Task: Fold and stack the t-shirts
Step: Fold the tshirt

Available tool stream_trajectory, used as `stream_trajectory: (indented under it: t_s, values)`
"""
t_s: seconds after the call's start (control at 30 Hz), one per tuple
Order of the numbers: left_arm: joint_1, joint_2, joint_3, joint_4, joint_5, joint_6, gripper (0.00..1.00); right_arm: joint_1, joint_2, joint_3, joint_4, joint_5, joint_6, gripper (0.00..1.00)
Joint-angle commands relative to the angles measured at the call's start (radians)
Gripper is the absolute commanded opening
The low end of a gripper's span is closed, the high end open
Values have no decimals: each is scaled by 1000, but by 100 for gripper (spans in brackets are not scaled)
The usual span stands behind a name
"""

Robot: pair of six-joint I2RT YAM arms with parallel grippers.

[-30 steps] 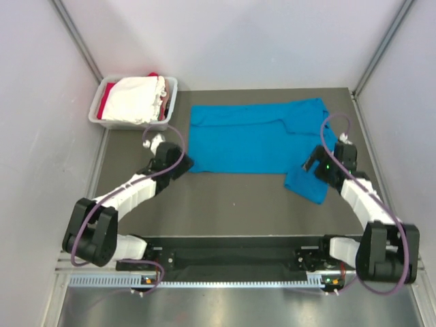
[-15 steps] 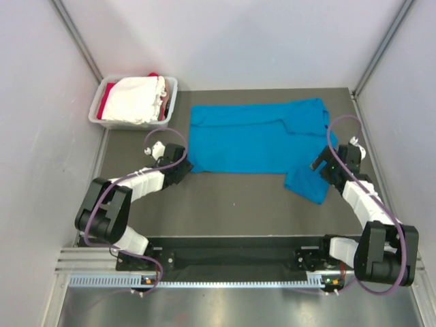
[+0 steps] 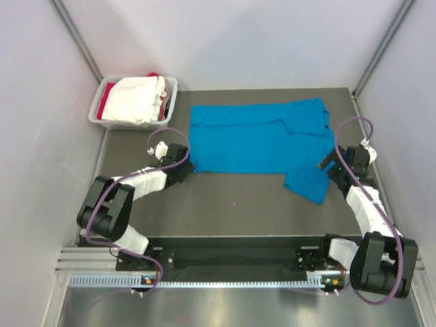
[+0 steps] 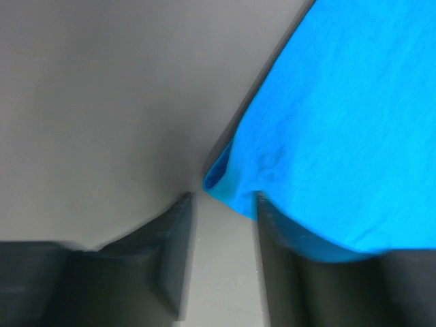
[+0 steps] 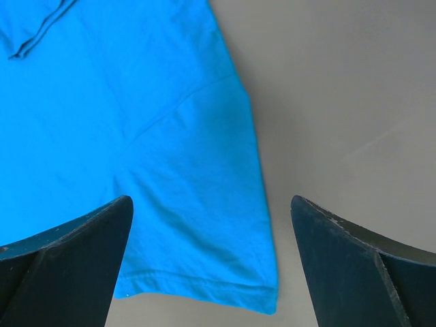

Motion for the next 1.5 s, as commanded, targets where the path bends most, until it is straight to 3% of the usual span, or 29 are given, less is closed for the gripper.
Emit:
stream_trajectory:
  t_s: [0.0,0.3,0.43,0.47,0.5,0.97,1.1,1.17,1.47]
  values:
    - [-10,19,24,49,-29,-21,36,-27,-59,-30,-19,25,-17,100]
    - [-10,77,38,64,-51,-17,29,-38,-19,-59,-27,-13,-25,100]
    - [-10,79,36,56,-55,-20,16,-41,-11,-85,-25,-19,-14,100]
    - [-10,76,35,50,-63,-20,5,-44,-7,-93,-24,-21,-10,100]
    - [-10,71,35,44,-67,-20,0,-45,-2,-96,-22,-22,-5,100]
    - [-10,-15,9,4,-92,2,0,-78,-34,-127,-136,-90,26,78]
    - [-10,-44,-10,10,-95,-6,0,-78,-2,-133,-142,-151,52,66]
    - [-10,-50,-11,13,-92,-6,0,-78,9,-140,-139,-157,67,65]
    - [-10,-64,-10,15,-84,-1,0,-76,2,-197,-102,-202,116,48]
